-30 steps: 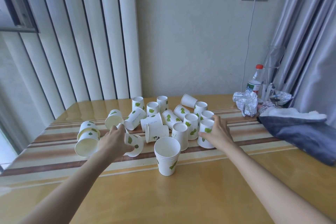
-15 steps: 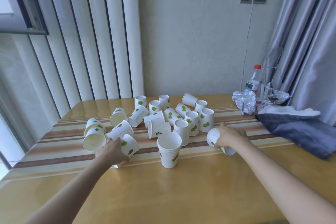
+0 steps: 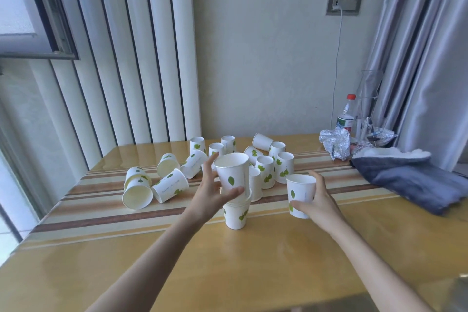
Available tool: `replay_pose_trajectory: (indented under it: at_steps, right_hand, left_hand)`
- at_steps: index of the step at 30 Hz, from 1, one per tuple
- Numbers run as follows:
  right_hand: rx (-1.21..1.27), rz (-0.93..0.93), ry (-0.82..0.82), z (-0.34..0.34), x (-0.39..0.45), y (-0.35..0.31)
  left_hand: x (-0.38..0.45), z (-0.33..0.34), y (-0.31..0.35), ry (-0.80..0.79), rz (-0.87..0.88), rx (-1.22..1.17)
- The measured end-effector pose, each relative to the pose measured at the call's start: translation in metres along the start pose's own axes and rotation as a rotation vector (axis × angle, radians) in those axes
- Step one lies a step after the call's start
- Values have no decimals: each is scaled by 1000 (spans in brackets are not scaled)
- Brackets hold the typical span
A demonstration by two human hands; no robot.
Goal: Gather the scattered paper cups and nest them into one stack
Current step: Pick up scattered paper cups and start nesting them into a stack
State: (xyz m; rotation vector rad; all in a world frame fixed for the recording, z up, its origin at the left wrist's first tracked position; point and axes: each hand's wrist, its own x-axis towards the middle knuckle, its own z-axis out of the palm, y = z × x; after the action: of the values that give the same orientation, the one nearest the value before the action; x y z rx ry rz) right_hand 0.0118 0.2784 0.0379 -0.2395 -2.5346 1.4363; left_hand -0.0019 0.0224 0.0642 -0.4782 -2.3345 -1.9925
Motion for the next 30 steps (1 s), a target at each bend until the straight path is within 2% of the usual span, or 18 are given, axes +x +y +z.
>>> replay_pose_trajectory:
  at_steps: [9, 15, 21, 25, 30]
  right_hand:
    - [97, -79, 19, 4, -11, 2]
    - [107, -87, 42, 9, -10, 8]
    - [106, -90, 45, 14, -7, 15]
    - [108, -103, 44, 19, -7, 17]
    - [154, -135, 54, 27, -12, 3]
  left_hand:
    - [8, 13, -16, 75, -10, -55]
    - [3, 17, -25, 32, -63, 18]
    - [-1, 15, -44, 62, -4, 248]
    - [-3, 14, -50, 19, 2, 356]
    - [-7, 12, -53, -15, -6, 331]
